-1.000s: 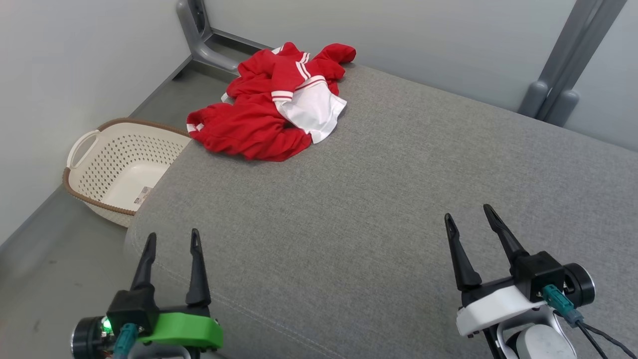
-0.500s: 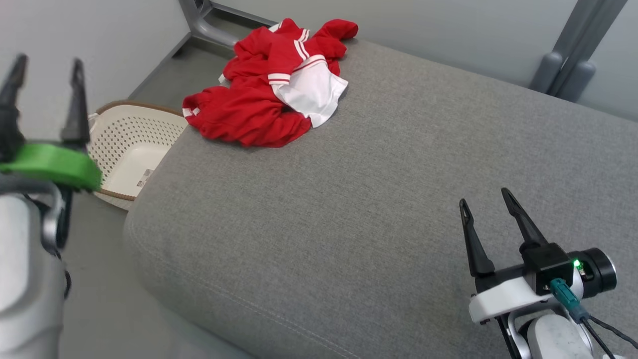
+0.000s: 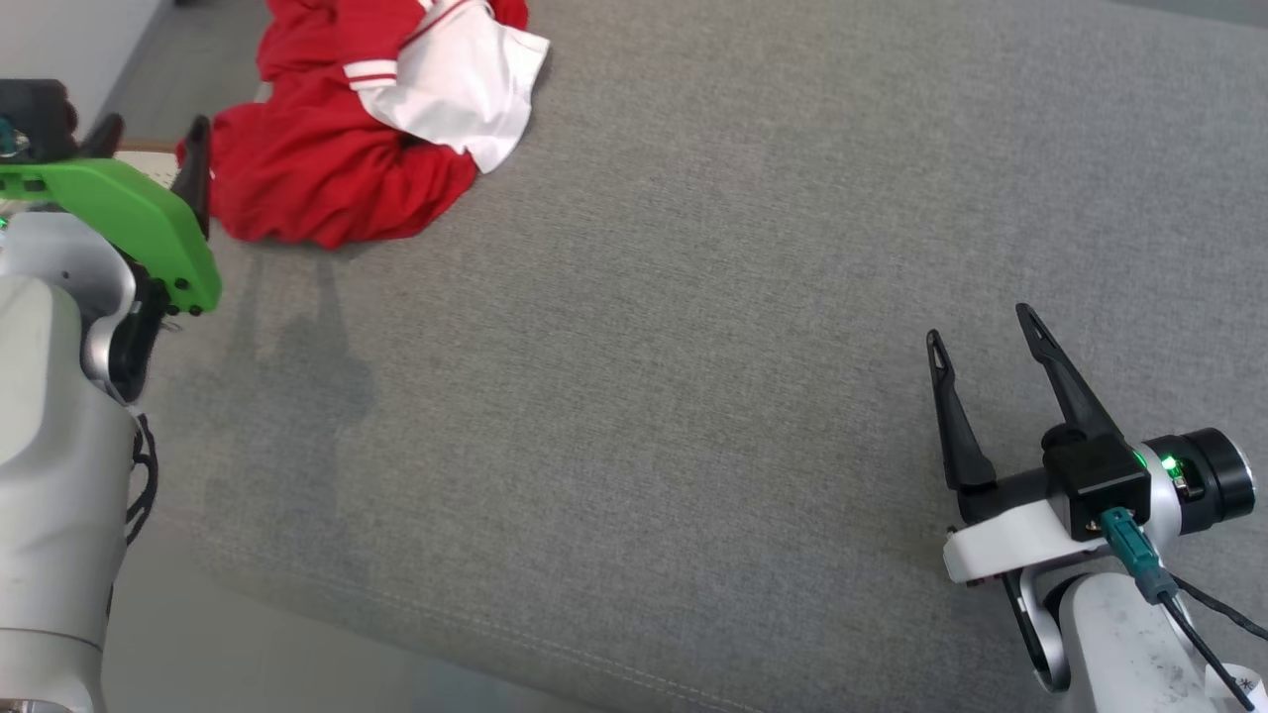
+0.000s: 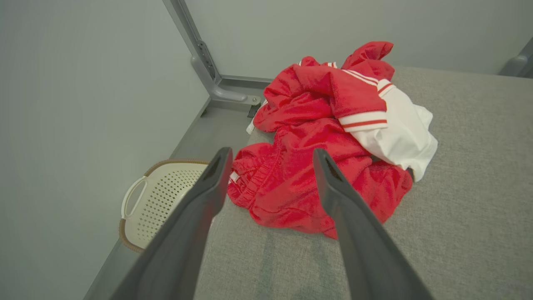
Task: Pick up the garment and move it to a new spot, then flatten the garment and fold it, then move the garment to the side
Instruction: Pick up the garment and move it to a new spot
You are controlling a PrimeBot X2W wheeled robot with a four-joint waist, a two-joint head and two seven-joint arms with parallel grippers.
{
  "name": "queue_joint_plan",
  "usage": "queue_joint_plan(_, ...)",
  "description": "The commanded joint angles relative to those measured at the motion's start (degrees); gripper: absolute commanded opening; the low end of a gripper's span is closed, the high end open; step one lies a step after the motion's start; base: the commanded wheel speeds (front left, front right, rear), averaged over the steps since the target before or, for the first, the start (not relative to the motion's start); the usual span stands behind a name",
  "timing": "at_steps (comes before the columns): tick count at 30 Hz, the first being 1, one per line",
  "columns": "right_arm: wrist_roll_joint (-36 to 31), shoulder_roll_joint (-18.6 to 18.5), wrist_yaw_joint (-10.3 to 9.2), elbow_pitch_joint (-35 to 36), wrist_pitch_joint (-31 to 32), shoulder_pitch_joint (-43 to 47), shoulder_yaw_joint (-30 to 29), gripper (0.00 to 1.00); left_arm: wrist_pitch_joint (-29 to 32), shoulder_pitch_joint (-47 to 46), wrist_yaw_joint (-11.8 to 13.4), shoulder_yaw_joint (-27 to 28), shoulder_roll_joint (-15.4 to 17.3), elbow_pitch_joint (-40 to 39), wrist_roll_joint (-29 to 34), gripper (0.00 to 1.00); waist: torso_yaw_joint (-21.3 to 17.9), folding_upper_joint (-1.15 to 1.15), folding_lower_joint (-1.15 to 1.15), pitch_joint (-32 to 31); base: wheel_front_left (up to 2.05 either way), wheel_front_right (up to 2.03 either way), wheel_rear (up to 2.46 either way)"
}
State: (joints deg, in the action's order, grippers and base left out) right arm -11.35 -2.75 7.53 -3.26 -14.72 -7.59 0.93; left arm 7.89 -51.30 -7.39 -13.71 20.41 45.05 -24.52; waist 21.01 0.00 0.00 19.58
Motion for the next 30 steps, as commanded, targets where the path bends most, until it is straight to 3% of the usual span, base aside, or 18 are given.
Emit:
queue_joint_plan(1,-0.5,-0.2,-0.08,0.7,-0.1,-1.0,-0.2,1.00,1.2,-0.7,0.0,-1.3,0.4,0.4,-2.5,1.00,-5.4,0.00,0.00,6.6,0.00,0.00,0.00)
queue_joint_plan(9,-1.0,-0.2,-0.08,2.1,0.1,-1.9,-0.8,1.00,4.8,-0.6,0.0,-8.8,2.9,2.7,-13.8,1.00,-6.5,0.00,0.00,9.5,0.00,0.00,0.00)
queue_joint_plan(17,0.0,-0.2,-0.08,1.6,-0.1,-2.9,-0.6,1.00,4.3,-1.5,0.0,-13.2,4.6,5.1,-18.3,1.00,-7.6,0.00,0.00,10.1,0.00,0.00,0.00)
queue_joint_plan(18,0.1,-0.2,-0.08,1.4,-0.2,-3.1,-0.6,1.00,3.8,-1.5,0.0,-13.7,4.8,5.2,-18.5,0.87,-7.6,0.00,0.00,10.1,0.00,0.00,0.00)
queue_joint_plan(19,0.3,-0.2,-0.08,1.2,-0.2,-3.2,-0.5,1.00,3.2,-1.7,0.0,-14.3,4.9,5.4,-19.0,0.45,-7.7,0.00,0.00,10.0,0.00,0.00,0.00)
queue_joint_plan(20,0.5,-0.2,-0.08,1.0,-0.2,-3.3,-0.6,1.00,2.7,-1.9,0.0,-14.9,5.1,5.5,-19.3,0.29,-7.7,0.00,0.00,9.8,0.00,0.00,0.00)
queue_joint_plan(21,0.7,-0.2,-0.08,0.7,-0.3,-3.3,-0.6,1.00,2.1,-2.1,0.0,-15.5,5.3,5.7,-19.6,0.01,-7.8,0.00,0.00,9.4,0.00,0.00,0.00)
queue_joint_plan(30,3.6,-0.2,-0.08,-2.1,-0.5,-2.2,-0.6,1.00,0.0,-3.6,0.0,-20.4,9.5,4.3,-22.3,0.00,-7.7,0.00,0.00,2.0,0.00,0.00,0.00)
